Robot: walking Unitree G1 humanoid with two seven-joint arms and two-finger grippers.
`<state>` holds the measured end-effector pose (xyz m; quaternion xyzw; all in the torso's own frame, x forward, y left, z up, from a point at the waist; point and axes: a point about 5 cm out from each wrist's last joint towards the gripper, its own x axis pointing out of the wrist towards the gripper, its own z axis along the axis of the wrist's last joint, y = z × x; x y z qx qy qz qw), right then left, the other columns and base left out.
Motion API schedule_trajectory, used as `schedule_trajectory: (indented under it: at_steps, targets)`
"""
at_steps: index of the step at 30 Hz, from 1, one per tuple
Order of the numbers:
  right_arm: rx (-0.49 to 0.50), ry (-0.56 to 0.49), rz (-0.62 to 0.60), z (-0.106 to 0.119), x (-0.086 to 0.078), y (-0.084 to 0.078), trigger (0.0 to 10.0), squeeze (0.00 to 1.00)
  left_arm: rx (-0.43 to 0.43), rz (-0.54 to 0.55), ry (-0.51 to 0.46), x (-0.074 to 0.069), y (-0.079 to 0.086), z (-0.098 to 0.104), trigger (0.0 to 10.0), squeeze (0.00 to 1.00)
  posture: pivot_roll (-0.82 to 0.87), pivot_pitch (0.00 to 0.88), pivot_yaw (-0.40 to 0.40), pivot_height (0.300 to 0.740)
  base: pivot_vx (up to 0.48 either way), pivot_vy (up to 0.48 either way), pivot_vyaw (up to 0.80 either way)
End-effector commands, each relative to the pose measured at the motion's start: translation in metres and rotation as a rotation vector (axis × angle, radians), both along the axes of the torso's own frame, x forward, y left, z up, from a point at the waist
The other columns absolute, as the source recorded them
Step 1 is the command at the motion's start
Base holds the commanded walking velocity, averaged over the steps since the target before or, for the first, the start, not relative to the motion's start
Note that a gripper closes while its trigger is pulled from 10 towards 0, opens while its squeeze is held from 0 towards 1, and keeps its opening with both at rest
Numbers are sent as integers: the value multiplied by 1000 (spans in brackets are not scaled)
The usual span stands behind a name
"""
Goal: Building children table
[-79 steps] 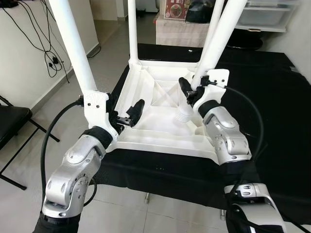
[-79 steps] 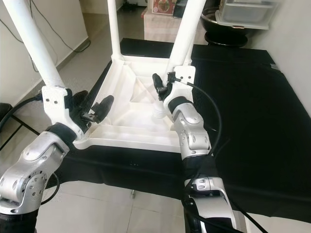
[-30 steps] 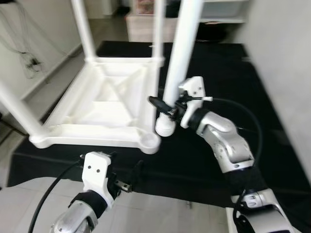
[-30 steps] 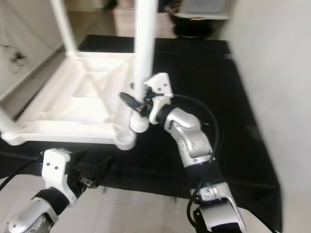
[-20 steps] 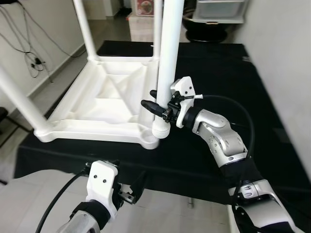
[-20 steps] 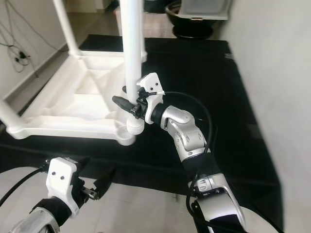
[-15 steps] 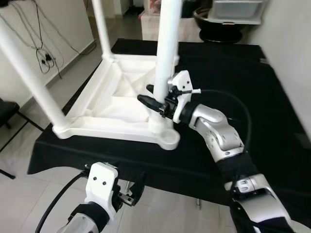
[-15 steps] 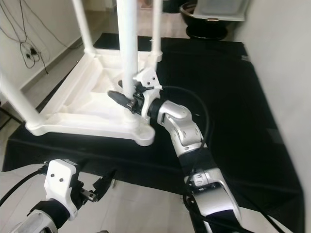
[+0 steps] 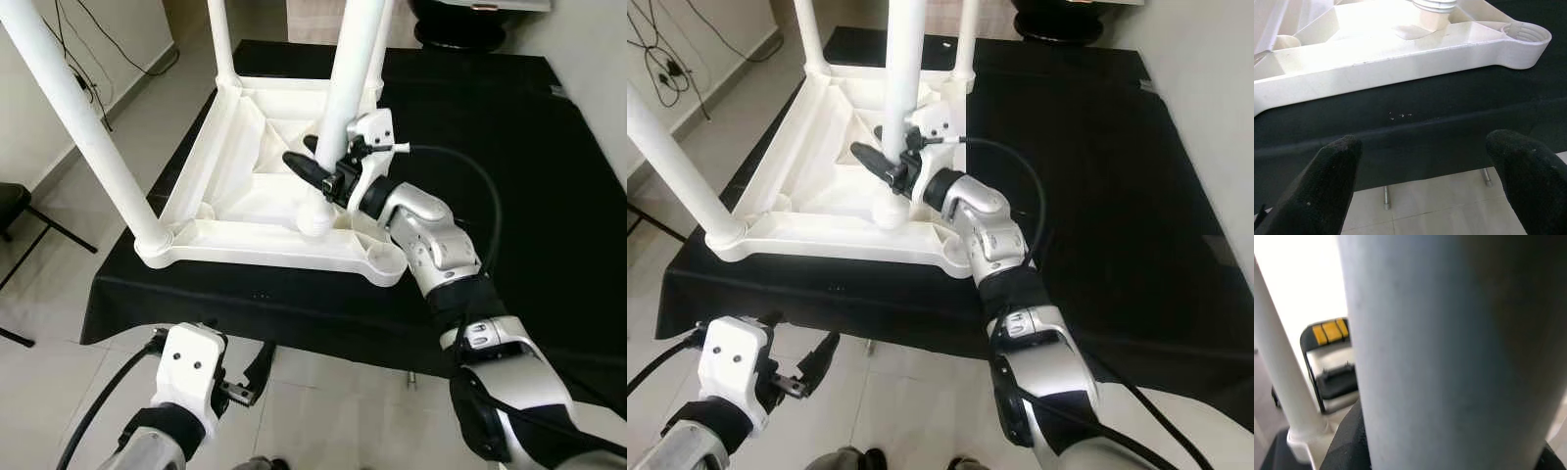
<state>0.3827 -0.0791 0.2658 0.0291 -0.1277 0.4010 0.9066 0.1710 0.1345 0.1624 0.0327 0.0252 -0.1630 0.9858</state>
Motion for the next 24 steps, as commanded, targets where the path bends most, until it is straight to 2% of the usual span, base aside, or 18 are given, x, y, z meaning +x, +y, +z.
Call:
schedule_trajectory:
  at_steps: [1,6,8,17,21,24]
  targets:
    - [53,4,-9,0,-2,-4,10000,0,-1,11,11,0,2,-1,10000,0,91,228,-23,740,281,0,-800]
    - [103,5,19,-5,-9,-5,10000,0,8,44,-22,6,5,2,10000,0,90,219,-18,740,317,0,-160]
    - [107,2,36,-6,-11,-4,10000,0,8,47,-29,8,5,3,10000,0,90,218,-18,740,311,0,-800]
    - [109,-40,64,2,-12,-1,10000,0,29,49,-55,18,9,4,10000,0,84,185,-11,740,318,0,0]
    - [139,-70,130,8,-18,-2,10000,0,41,45,-61,21,8,4,10000,0,83,173,-13,740,0,0,0]
    - [83,-80,120,7,-19,-4,10000,0,85,8,-68,19,4,3,10000,0,80,170,-13,740,0,-160,0]
